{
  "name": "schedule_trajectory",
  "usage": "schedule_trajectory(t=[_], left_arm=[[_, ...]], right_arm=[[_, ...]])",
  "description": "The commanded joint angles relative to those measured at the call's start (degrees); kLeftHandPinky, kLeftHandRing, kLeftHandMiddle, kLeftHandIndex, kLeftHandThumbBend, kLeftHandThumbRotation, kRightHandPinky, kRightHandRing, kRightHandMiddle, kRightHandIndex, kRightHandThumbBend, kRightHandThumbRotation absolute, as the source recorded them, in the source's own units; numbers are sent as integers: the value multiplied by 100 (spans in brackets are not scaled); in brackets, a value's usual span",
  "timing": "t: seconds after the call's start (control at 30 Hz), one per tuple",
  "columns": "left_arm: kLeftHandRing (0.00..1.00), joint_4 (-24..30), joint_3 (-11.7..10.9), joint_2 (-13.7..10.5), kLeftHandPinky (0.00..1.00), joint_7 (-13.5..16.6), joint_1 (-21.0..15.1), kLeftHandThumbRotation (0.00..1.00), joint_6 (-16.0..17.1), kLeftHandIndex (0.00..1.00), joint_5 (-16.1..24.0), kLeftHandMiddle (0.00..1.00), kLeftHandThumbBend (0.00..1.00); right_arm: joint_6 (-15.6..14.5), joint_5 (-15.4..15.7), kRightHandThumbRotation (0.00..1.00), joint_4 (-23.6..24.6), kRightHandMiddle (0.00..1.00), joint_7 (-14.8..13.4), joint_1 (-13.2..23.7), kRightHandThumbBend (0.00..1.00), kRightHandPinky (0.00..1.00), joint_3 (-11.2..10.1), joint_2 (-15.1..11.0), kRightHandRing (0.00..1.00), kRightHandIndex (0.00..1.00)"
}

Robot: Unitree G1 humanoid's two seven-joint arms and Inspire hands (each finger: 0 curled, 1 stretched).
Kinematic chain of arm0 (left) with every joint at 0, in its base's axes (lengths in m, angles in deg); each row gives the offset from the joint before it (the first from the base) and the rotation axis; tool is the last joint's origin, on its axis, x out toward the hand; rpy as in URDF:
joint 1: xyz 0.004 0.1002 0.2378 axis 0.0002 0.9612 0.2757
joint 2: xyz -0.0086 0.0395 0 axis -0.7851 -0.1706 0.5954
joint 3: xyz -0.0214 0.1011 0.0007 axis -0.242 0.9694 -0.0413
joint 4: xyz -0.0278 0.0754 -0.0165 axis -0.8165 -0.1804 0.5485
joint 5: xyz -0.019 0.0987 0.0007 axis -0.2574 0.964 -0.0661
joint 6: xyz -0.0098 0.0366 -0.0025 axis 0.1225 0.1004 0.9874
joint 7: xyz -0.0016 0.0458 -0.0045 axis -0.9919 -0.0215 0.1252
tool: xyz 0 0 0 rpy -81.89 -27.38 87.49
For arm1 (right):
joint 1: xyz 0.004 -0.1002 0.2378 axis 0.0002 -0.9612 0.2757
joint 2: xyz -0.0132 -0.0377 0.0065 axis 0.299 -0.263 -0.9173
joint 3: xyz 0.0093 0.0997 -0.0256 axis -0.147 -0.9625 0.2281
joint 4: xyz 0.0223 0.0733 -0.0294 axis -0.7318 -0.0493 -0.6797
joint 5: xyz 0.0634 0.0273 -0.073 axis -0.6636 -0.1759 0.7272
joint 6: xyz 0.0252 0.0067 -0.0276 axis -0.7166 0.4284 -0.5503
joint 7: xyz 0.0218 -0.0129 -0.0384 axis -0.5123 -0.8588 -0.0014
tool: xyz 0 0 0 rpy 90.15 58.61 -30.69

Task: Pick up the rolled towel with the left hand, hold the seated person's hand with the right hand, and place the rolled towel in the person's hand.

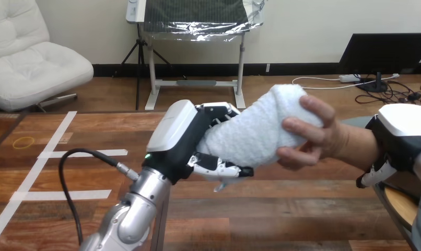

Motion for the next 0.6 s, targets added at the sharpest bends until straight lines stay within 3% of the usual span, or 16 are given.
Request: schedule_trajectory(t=[0.0,0.57], left_arm=[[37,183,489,444,31,-10,-559,0,213,50,202,44,50],[38,189,514,425,32,50,-491,0,270,49,293,45,49]], right_arm=[[-95,-5,0,39,31,-124,186,71,13,-185,-64,21,45],[-14,-58,0,30,30,-265,91,73,12,-244,-43,20,44]])
